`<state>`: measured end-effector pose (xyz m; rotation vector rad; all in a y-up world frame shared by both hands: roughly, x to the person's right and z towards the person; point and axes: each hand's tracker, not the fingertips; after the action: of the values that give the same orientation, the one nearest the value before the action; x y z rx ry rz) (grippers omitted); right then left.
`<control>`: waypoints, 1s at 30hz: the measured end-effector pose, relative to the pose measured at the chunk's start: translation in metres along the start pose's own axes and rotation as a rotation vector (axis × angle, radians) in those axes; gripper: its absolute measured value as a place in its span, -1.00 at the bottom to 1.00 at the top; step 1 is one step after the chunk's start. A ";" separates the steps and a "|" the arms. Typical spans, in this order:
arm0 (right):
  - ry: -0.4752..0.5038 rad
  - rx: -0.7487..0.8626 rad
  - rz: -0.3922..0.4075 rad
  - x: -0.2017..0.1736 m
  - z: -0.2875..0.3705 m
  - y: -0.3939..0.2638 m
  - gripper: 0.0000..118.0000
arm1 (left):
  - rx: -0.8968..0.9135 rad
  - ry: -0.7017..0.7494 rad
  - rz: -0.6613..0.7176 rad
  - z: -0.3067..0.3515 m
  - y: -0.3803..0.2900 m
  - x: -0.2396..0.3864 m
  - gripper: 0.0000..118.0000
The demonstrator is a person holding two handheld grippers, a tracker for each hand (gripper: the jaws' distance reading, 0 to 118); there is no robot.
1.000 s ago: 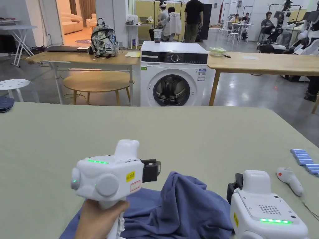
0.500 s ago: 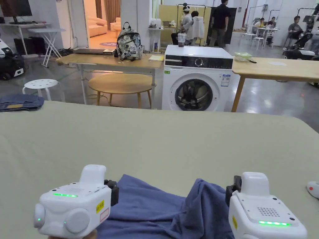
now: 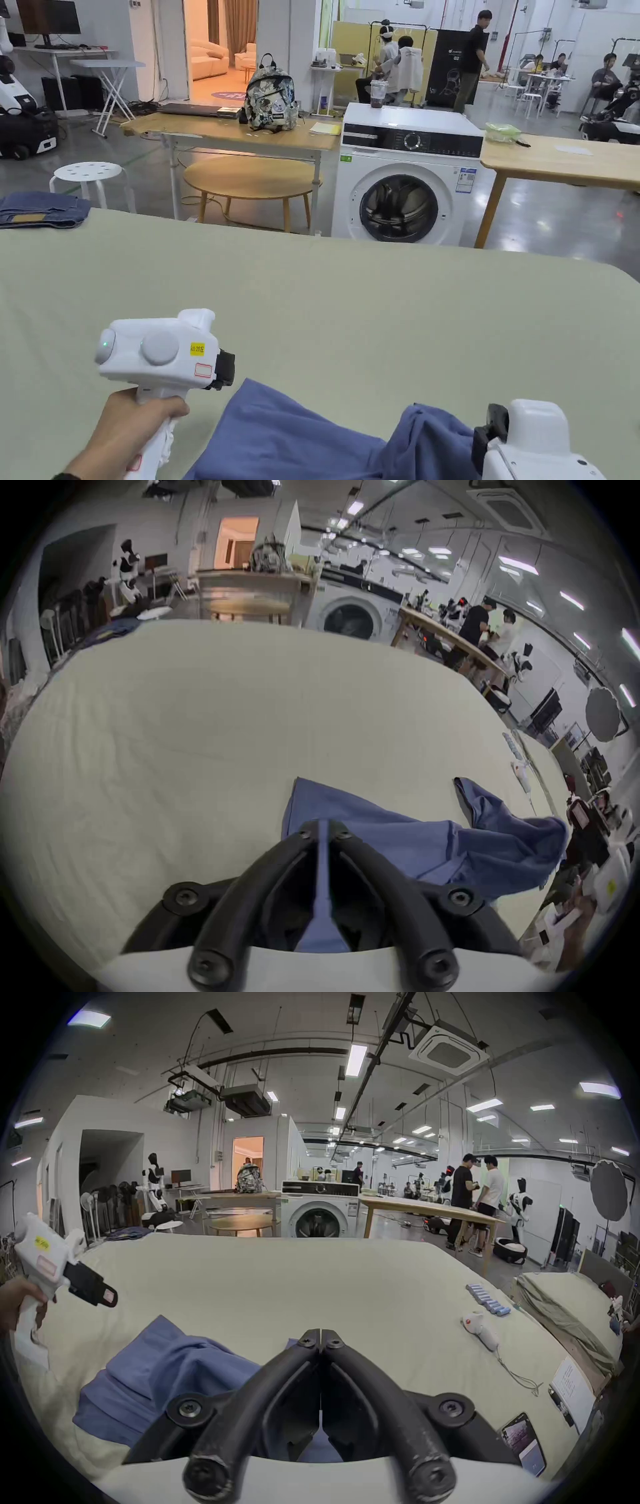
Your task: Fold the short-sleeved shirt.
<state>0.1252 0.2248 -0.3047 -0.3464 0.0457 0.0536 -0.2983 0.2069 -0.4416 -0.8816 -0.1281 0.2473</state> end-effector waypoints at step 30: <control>-0.069 -0.189 -0.050 0.085 -0.021 -0.011 -1.00 | -0.052 0.131 -0.181 -0.040 -0.019 0.052 -1.00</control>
<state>0.2103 0.2113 -0.3251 -0.5346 -0.0368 0.0208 -0.2364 0.1794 -0.4516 -0.9296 -0.0916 0.0171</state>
